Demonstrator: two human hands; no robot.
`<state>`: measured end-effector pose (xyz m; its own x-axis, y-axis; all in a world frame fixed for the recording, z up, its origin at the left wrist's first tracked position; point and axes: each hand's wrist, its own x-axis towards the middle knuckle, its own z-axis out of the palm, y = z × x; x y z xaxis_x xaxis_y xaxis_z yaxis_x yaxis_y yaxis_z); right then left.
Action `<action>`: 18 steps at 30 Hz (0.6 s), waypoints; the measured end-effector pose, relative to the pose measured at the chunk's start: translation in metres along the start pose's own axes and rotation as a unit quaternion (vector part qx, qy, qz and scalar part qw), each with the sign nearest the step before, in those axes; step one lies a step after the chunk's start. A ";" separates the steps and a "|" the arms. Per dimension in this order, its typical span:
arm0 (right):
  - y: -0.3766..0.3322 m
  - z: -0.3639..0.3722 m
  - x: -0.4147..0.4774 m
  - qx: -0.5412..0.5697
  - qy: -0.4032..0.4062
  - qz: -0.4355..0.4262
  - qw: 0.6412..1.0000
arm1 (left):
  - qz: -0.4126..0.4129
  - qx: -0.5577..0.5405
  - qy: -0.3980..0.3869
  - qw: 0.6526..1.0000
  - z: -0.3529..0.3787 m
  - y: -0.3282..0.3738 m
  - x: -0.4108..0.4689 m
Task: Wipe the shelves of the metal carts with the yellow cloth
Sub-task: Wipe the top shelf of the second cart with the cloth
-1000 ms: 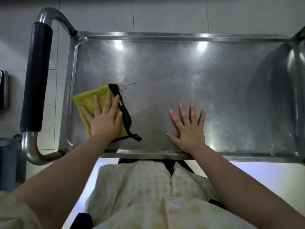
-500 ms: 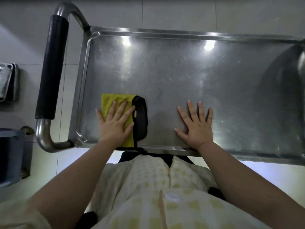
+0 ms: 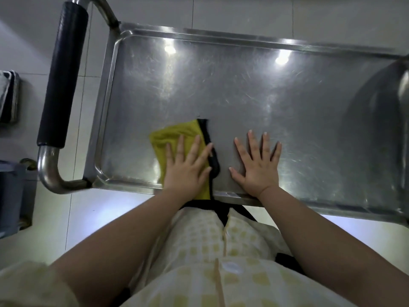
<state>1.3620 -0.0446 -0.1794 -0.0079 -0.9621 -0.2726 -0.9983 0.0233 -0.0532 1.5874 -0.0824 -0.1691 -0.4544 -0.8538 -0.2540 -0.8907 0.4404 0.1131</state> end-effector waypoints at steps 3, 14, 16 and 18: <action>0.002 -0.001 0.001 0.000 -0.006 -0.004 1.000 | 0.036 0.009 -0.003 0.999 -0.001 0.020 0.006; -0.011 -0.005 0.008 0.002 0.004 0.023 1.000 | -0.042 0.007 0.015 0.999 -0.013 -0.112 -0.016; -0.015 -0.005 0.010 0.001 0.006 0.032 0.999 | -0.071 0.009 0.012 0.997 -0.017 -0.154 -0.027; -0.020 -0.005 0.012 0.003 0.008 0.042 0.999 | -0.088 0.012 0.002 0.996 -0.021 -0.184 -0.034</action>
<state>1.3820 -0.0578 -0.1765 -0.0932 -0.9608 -0.2610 -0.9936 0.1064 -0.0369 1.7662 -0.1398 -0.1610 -0.2906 -0.9195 -0.2646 -0.9561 0.2896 0.0439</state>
